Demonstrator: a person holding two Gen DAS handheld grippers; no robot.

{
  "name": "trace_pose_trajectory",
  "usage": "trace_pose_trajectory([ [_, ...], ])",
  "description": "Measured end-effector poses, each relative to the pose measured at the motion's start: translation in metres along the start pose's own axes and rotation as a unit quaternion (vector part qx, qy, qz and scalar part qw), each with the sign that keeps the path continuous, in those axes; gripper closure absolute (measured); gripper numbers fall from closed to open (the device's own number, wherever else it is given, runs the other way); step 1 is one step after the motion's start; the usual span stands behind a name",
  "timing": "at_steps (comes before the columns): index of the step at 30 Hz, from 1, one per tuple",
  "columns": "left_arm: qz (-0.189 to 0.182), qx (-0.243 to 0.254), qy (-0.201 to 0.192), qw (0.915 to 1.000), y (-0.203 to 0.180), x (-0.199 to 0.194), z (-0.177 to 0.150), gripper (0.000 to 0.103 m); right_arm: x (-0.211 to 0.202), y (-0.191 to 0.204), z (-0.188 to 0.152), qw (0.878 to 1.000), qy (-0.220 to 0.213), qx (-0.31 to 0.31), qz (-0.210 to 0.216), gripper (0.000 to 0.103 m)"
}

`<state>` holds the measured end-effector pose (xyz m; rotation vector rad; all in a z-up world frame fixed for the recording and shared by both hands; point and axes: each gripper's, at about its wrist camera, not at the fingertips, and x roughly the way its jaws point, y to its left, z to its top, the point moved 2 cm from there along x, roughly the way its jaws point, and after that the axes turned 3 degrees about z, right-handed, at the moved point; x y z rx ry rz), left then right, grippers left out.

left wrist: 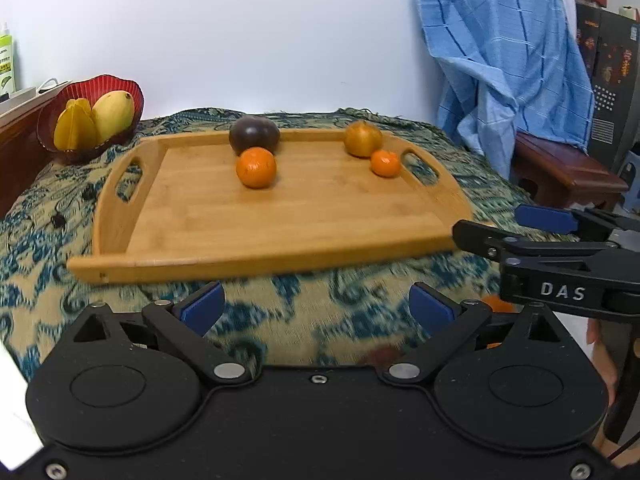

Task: Organize fruits
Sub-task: 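Move both tools back toward the red dates and mandarin on the towel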

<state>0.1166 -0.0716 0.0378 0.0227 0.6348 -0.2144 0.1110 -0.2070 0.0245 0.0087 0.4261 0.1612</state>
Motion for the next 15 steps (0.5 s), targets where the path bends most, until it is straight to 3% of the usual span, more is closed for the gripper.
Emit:
trace_pose_trajectory([
  [11,0.008,0.018,0.002,0.9998,-0.014,-0.031,-0.05,0.005,-0.029,0.013,-0.046,1.0,0.004,-0.002,-0.016,0.017],
  [15,0.006,0.022,0.006,0.9997,-0.02,-0.038,-0.059,0.018,-0.033,0.013,-0.051,1.0,0.005,0.003,-0.02,0.023],
])
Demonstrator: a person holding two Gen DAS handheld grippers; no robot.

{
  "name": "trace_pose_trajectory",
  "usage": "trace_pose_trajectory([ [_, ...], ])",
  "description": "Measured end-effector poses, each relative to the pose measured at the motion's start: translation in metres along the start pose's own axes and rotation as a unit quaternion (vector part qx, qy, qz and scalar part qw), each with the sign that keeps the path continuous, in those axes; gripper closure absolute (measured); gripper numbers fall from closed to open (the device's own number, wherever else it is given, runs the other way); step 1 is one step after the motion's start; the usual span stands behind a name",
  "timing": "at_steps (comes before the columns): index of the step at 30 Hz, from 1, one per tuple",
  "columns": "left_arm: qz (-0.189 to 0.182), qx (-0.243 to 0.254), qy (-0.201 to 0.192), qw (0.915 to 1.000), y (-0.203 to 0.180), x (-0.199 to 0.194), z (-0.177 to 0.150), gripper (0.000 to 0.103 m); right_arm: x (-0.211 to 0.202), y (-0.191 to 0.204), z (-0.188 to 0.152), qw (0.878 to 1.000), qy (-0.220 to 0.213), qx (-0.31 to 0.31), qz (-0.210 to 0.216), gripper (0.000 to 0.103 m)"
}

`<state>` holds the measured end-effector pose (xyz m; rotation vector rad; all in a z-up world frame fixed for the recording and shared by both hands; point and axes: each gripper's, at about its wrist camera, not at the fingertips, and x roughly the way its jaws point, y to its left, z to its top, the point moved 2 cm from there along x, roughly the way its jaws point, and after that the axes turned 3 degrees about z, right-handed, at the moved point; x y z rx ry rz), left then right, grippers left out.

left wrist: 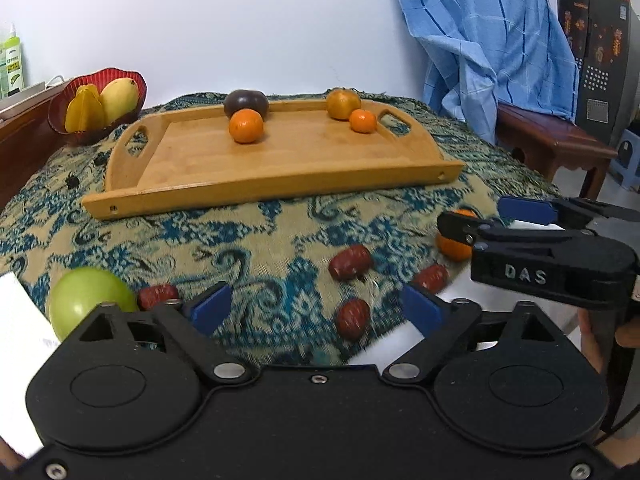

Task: Organize fruits
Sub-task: 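Move both tools back toward the red dates and mandarin on the towel, then close the left gripper on a red date while the right gripper grasps a mandarin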

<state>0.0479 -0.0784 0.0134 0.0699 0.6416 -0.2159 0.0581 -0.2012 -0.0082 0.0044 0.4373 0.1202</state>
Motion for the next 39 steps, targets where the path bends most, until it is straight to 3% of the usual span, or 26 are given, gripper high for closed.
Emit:
trace_pose_trajectory([
  [6,-0.009,0.002,0.009,0.9999,-0.008,-0.005,-0.006,0.046,-0.001,0.002,-0.004,1.0,0.008,0.012,0.009,0.039],
  [15,-0.007,0.004,0.023,0.9997,-0.016,0.001,-0.008,0.078,0.0,0.008,-0.01,1.0,0.024,0.01,0.009,0.054],
  [39,0.0,0.013,0.027,0.9996,-0.023,0.012,-0.011,0.085,0.009,0.01,-0.013,0.999,0.035,0.005,-0.003,0.062],
])
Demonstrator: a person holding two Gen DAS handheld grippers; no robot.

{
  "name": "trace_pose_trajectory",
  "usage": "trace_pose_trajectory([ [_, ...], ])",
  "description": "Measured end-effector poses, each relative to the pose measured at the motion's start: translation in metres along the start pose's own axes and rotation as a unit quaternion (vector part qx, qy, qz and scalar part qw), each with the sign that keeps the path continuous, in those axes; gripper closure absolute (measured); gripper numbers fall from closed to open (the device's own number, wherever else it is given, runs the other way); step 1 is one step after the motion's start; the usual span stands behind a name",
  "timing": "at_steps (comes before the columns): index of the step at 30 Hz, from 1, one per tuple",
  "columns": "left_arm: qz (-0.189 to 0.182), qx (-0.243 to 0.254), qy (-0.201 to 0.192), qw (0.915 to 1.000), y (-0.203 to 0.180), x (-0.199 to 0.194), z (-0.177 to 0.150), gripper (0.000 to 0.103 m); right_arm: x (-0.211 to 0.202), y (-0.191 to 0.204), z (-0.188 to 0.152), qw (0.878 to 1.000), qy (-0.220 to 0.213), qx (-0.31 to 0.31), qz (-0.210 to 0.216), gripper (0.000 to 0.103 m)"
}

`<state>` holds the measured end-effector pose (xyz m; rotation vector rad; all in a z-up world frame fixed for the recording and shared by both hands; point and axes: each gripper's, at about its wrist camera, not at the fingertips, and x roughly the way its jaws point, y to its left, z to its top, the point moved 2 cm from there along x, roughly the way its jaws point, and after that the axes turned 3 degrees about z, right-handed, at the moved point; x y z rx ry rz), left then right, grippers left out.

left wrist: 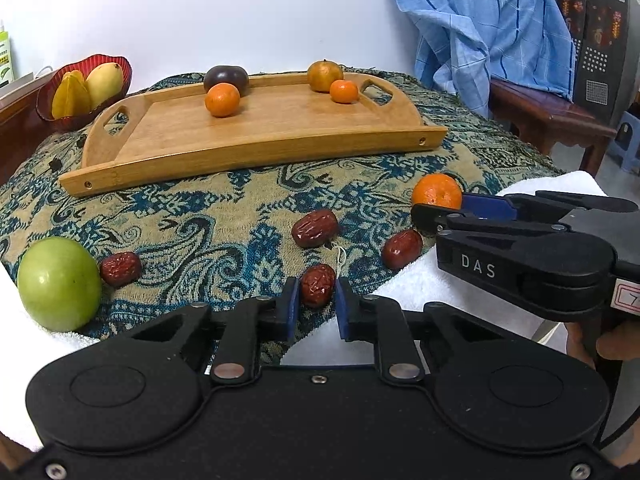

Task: Organize fruits
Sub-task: 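Close the left gripper on a red date while the right gripper grasps a mandarin, then carry the red date and mandarin with both grippers over the bamboo tray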

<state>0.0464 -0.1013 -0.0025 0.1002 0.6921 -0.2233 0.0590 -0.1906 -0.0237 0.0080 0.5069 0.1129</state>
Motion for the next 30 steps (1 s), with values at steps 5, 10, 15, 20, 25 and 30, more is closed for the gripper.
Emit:
trace_pose_trajectory([
  [5,-0.001,0.002,-0.004,1.0,0.0,-0.001,0.002,0.085,0.0,0.0,0.002,1.0,-0.002,0.005,-0.003,0.062],
  [10,-0.001,0.003,-0.017,0.9999,0.001,-0.006,0.011,0.085,-0.001,0.0,0.008,1.0,-0.014,0.019,-0.008,0.063],
  [15,0.001,-0.004,-0.027,0.9996,0.005,-0.007,0.022,0.085,-0.002,-0.001,0.015,0.999,-0.03,0.033,-0.01,0.063],
  [20,0.007,-0.013,-0.039,0.9991,0.014,-0.006,0.037,0.085,-0.001,0.001,0.024,0.998,-0.044,0.039,-0.009,0.063],
  [25,0.012,-0.03,-0.048,0.9983,0.026,-0.002,0.053,0.085,0.002,0.002,0.036,0.997,-0.056,0.05,-0.012,0.063],
  [30,0.018,-0.041,-0.058,0.9973,0.037,0.003,0.071,0.085,0.007,0.002,0.053,0.996,-0.07,0.058,-0.005,0.063],
])
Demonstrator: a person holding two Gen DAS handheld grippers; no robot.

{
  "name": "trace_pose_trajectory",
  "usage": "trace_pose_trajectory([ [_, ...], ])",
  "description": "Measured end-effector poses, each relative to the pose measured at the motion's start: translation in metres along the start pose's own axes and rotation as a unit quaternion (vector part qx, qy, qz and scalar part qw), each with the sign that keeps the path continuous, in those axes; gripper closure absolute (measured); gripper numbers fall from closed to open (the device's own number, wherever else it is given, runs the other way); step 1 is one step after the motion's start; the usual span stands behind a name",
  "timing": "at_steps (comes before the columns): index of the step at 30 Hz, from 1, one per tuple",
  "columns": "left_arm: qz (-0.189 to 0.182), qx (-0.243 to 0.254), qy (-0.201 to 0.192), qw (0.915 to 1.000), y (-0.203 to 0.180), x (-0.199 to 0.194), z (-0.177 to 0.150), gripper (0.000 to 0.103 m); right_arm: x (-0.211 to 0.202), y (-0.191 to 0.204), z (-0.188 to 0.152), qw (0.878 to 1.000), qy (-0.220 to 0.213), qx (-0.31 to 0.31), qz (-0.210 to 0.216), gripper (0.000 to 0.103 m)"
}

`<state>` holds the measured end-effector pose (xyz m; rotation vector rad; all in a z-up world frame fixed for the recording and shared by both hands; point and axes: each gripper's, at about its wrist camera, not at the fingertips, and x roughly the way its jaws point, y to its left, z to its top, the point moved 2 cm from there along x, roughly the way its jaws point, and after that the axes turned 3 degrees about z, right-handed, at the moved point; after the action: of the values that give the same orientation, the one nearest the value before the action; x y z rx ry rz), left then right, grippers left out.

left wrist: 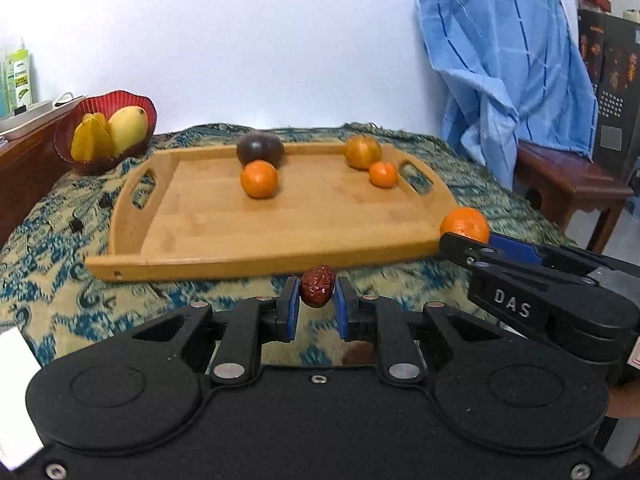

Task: Organize fruits
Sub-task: 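Carry the red date and mandarin with both grippers over the bamboo tray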

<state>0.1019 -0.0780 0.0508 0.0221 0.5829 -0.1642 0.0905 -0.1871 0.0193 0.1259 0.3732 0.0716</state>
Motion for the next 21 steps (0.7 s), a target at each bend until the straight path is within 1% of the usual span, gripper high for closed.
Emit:
trace_pose_trajectory([
  [5,0.005,-0.009,-0.009,0.9999,0.01,0.013,0.022,0.085,0.012,0.002,0.019,1.0,-0.008,-0.006,0.005,0.063],
  [9,0.012,-0.009,-0.015,0.9998,0.017,0.029,0.039,0.085,0.029,0.0,0.036,1.0,-0.001,0.0,0.011,0.063],
  [14,0.011,-0.031,0.0,0.9994,0.031,0.063,0.056,0.085,0.062,-0.006,0.048,1.0,0.028,0.011,0.005,0.063],
  [19,0.02,-0.027,0.017,0.9993,0.037,0.098,0.064,0.085,0.1,-0.022,0.052,0.996,0.073,0.042,-0.011,0.063],
  [21,0.018,-0.03,0.02,0.9992,0.04,0.11,0.066,0.085,0.11,-0.025,0.052,0.995,0.081,0.048,-0.015,0.063],
])
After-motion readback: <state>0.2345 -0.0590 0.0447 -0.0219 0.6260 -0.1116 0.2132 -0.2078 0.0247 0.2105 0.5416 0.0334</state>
